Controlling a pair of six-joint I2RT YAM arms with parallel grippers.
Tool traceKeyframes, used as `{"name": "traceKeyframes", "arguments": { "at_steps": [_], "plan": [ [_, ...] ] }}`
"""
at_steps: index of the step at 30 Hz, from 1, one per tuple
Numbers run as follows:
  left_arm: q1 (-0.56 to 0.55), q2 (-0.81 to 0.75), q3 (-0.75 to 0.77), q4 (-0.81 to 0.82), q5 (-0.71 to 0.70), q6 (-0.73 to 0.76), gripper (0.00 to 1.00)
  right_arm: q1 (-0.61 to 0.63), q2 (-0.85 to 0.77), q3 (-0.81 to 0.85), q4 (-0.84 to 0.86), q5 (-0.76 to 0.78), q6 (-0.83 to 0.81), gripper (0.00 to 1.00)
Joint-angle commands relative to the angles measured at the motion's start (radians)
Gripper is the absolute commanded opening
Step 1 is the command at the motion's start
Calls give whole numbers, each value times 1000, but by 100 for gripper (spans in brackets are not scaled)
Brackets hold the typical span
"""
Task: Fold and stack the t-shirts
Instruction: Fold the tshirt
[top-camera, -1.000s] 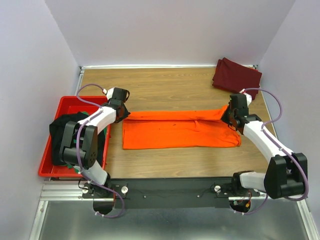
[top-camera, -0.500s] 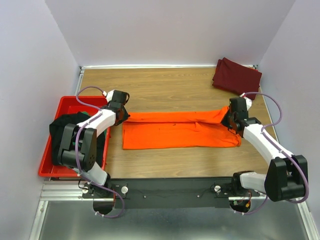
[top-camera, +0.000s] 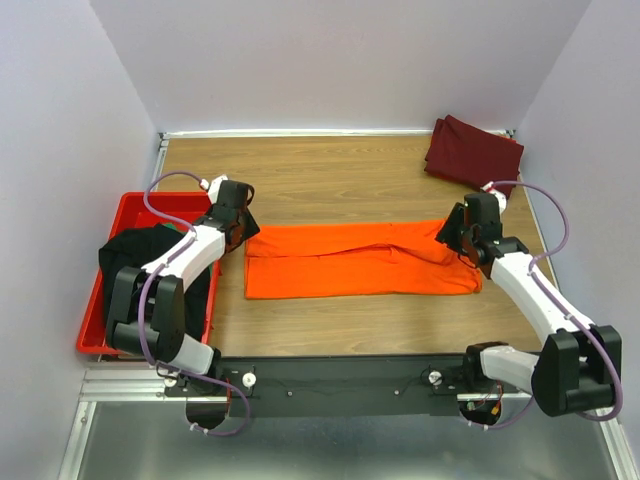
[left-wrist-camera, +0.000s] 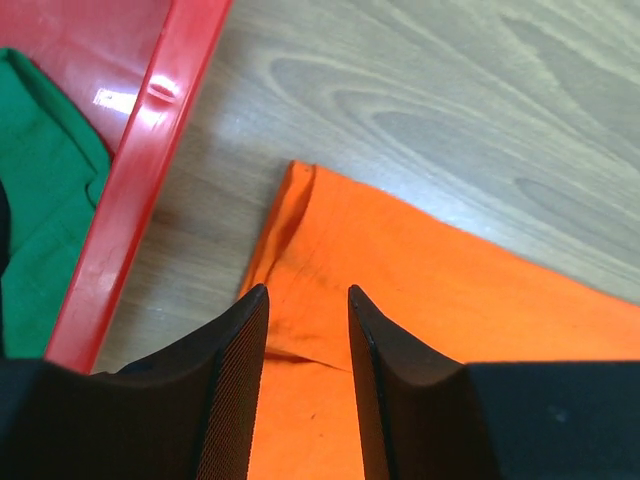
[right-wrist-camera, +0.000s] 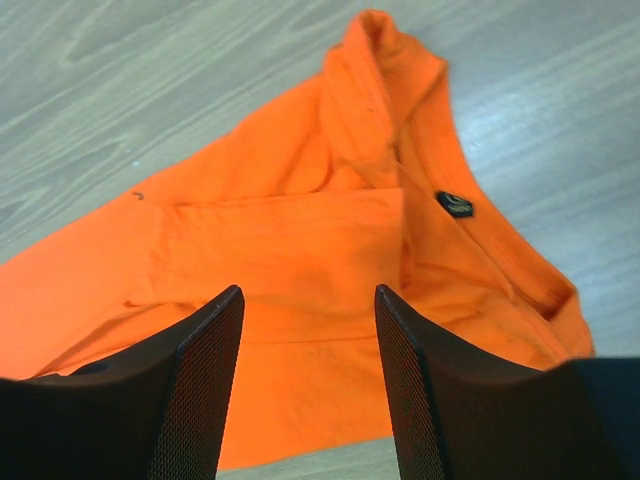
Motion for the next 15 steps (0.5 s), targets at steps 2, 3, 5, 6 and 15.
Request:
{"name": "traceKeyframes", "arguments": {
  "at_steps": [2,3,5,6,15],
  "plan": [
    [-7,41,72,12,53,15,40,13,74,68,38,-89,-29,61],
    [-12,49,81,15,61,15,39,19,88,75,41,-83,-29,60],
    [-36,68,106,30,78,26,36,27,123,84,47,-69,-31,60],
    [-48,90,115,33,91,29,35,28,134,95,50,-64,-31,59],
    [-231,251,235,94,202,101,32,42,285,157,92,-64,-51,58]
  ]
}}
